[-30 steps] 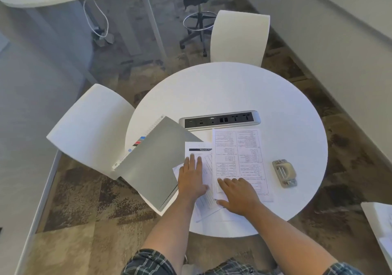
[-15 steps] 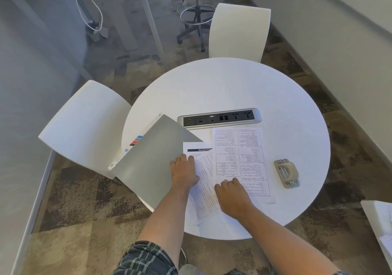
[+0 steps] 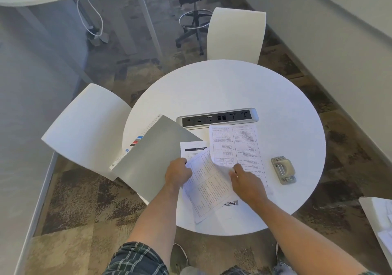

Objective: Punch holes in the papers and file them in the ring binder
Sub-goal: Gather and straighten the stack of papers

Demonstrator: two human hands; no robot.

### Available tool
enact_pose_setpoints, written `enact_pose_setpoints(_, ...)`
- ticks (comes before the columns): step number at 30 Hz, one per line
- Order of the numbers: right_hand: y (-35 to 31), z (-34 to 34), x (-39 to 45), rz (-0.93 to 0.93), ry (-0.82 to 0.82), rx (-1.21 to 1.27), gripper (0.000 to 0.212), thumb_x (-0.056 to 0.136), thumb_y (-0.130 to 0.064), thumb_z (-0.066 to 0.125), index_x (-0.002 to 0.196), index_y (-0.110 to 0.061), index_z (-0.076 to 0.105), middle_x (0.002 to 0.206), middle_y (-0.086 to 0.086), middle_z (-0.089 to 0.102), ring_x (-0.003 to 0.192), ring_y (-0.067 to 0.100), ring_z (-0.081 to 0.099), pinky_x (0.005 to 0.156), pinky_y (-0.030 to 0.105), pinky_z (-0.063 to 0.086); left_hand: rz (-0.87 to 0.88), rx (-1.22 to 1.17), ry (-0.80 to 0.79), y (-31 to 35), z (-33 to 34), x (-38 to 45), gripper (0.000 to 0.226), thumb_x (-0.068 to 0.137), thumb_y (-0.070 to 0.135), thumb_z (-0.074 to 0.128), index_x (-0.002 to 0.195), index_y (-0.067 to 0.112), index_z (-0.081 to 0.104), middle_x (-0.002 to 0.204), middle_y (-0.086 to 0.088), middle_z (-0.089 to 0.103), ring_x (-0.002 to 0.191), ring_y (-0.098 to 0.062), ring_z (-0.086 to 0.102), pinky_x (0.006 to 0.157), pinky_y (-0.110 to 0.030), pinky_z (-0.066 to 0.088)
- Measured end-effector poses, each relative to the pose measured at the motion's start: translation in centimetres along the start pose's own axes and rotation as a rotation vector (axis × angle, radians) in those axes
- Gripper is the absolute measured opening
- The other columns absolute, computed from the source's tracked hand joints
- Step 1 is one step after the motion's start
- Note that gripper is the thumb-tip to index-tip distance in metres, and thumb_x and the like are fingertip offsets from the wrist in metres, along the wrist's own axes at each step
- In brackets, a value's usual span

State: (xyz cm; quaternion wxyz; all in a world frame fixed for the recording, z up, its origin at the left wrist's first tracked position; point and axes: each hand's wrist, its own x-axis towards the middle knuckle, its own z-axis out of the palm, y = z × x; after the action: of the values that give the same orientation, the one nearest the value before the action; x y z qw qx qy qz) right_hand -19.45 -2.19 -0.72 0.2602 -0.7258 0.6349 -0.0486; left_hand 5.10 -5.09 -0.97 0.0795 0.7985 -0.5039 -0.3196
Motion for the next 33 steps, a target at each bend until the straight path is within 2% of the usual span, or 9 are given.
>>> enact_pose_setpoints(3, 0.4, -0.9, -0.8, 0.002, 0.1, 0.082, 0.024, 0.108, -0.038, 0.036, 0.109, -0.017, 0.046, 0.081, 0.003, 0.07, 0.076, 0.03, 0.071, 0.067, 0.037, 0.054, -0.017, -0.299, -0.01, -0.2, -0.7, -1.2, 0.022, 0.066, 0.005, 0.049, 0.064, 0.017, 0.031, 0.065, 0.0, 0.034, 0.063, -0.021, 0.029, 0.056, -0.027, 0.025)
enact_pose_setpoints(6, -0.2, -1.0, -1.7, -0.045, 0.167, 0.149, 0.023, 0.107, -0.041, 0.041, 0.108, -0.02, 0.048, 0.097, 0.0, 0.075, 0.087, 0.026, 0.074, 0.072, 0.036, 0.056, -0.067, -0.438, -0.07, -0.5, -0.9, -2.6, 0.006, 0.064, 0.008, 0.049, 0.068, 0.008, 0.045, 0.067, -0.003, 0.047, 0.061, -0.023, 0.043, 0.046, -0.019, 0.035)
enact_pose_setpoints(8, -1.0, -1.0, -2.2, -0.101, 0.165, 0.177, 0.027, 0.107, -0.042, 0.042, 0.118, -0.02, 0.052, 0.115, -0.002, 0.074, 0.095, 0.023, 0.074, 0.076, 0.037, 0.06, -0.084, -0.522, -0.121, -0.8, -0.4, -3.5, 0.03, 0.061, 0.012, 0.05, 0.085, -0.001, 0.062, 0.079, -0.01, 0.069, 0.064, -0.027, 0.061, 0.049, -0.023, 0.039)
enact_pose_setpoints(10, -1.7, -0.8, -2.6, -0.169, 0.112, 0.194, 0.034, 0.108, -0.044, 0.037, 0.13, -0.019, 0.048, 0.128, -0.001, 0.07, 0.1, 0.023, 0.073, 0.077, 0.04, 0.062, -0.11, -0.65, -0.189, -0.7, 0.3, -4.7, 0.039, 0.07, 0.004, 0.053, 0.107, 0.001, 0.065, 0.097, -0.018, 0.076, 0.065, -0.027, 0.072, 0.046, -0.024, 0.037)
enact_pose_setpoints(15, -2.7, -0.3, -3.6, -0.274, 0.028, 0.164, 0.037, 0.109, -0.048, 0.028, 0.136, -0.026, 0.041, 0.111, 0.002, 0.075, 0.086, 0.023, 0.073, 0.071, 0.043, 0.059, -0.223, -0.866, -0.274, -0.6, 1.4, -7.1, 0.047, 0.083, -0.012, 0.047, 0.123, 0.01, 0.056, 0.114, -0.024, 0.072, 0.079, -0.034, 0.076, 0.046, -0.028, 0.037)
enact_pose_setpoints(22, -2.4, 0.3, -4.4, -0.455, -0.155, 0.048, 0.033, 0.109, -0.041, 0.034, 0.137, -0.024, 0.04, 0.123, 0.004, 0.072, 0.093, 0.029, 0.069, 0.076, 0.045, 0.055, -0.29, -0.986, -0.412, 0.6, 1.3, -9.5, 0.055, 0.08, -0.016, 0.038, 0.12, 0.01, 0.063, 0.099, -0.016, 0.075, 0.063, -0.028, 0.072, 0.048, -0.027, 0.033)
enact_pose_setpoints(26, -2.1, -0.4, -5.1, -0.465, -0.237, 0.048, 0.058, 0.095, -0.07, 0.043, 0.137, -0.03, 0.043, 0.132, 0.0, 0.066, 0.109, 0.023, 0.065, 0.09, 0.039, 0.053, -0.281, -0.994, -0.427, 0.8, 1.3, -9.9, 0.056, 0.076, -0.015, 0.039, 0.117, 0.009, 0.066, 0.091, -0.011, 0.078, 0.056, -0.025, 0.067, 0.05, -0.028, 0.033)
enact_pose_setpoints(29, -1.8, -0.3, -4.9, -0.476, -0.246, -0.065, 0.05, 0.1, -0.048, 0.052, 0.146, -0.029, 0.044, 0.144, -0.003, 0.06, 0.12, 0.023, 0.062, 0.096, 0.038, 0.052, -0.267, -0.987, -0.45, 0.7, 1.2, -10.2, 0.057, 0.078, -0.015, 0.04, 0.122, 0.009, 0.064, 0.087, -0.009, 0.079, 0.057, -0.025, 0.066, 0.051, -0.028, 0.033)
enact_pose_setpoints(33, -1.4, 0.3, -4.3, -0.41, -0.172, -0.143, 0.034, 0.105, -0.024, 0.044, 0.137, -0.03, 0.052, 0.127, -0.001, 0.071, 0.101, 0.024, 0.07, 0.085, 0.04, 0.059, -0.255, -0.997, -0.455, 0.4, 1.7, -9.7, 0.039, 0.087, -0.002, 0.047, 0.122, 0.007, 0.062, 0.096, -0.011, 0.078, 0.062, -0.025, 0.069, 0.05, -0.027, 0.035)
